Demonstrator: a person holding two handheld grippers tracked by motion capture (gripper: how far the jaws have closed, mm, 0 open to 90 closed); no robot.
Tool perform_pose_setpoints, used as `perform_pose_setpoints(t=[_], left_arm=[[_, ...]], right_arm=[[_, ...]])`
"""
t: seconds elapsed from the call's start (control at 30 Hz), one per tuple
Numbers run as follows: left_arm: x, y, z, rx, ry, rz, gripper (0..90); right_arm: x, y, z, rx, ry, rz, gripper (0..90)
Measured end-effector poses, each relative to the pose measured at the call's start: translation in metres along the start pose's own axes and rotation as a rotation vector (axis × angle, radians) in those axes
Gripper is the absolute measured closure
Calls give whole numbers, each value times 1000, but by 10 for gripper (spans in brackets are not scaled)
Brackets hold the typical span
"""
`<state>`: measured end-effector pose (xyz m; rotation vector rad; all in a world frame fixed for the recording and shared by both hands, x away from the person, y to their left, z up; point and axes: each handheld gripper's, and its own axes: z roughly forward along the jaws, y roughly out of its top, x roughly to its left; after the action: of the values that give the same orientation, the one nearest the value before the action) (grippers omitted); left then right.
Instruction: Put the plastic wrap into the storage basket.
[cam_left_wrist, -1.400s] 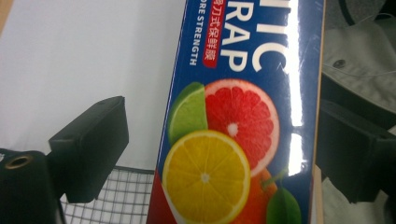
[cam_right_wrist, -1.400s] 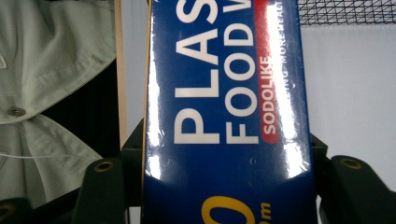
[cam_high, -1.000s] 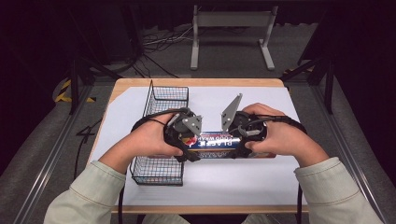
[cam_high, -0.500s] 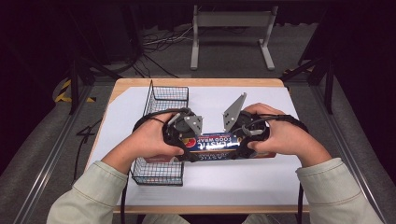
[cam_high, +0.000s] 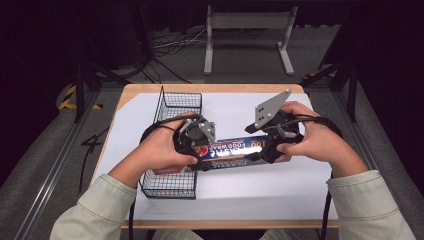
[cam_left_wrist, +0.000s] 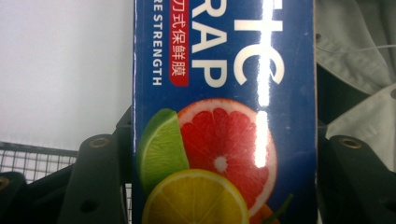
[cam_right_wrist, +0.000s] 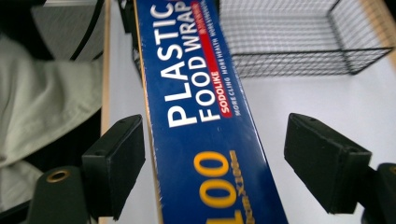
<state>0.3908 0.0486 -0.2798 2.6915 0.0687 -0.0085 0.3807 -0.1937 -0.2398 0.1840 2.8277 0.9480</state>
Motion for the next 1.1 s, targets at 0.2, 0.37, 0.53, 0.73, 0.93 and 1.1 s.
perform_pose_setpoints(t=[0.2, 0.37, 0.53, 0.73, 0.93, 1.1], left_arm=[[5, -9, -4, -13, 13, -74, 403], [7, -14, -10, -37, 50, -96, 402], [14, -22, -18, -66, 80, -190, 402], [21, -34, -21, -90, 103, -270, 402], [25, -39, -28, -69, 153, -372, 401], [26, -44, -35, -93, 208, -432, 402]], right_arm=[[-4, -7, -23, -93, -108, 51, 240], [-9, -14, -31, -132, -159, 113, 268], [-18, -27, -38, -181, -239, 181, 263], [-25, -42, -43, -243, -305, 249, 248], [-29, -57, -44, -267, -364, 299, 235], [-30, -70, -43, -279, -417, 349, 234]])
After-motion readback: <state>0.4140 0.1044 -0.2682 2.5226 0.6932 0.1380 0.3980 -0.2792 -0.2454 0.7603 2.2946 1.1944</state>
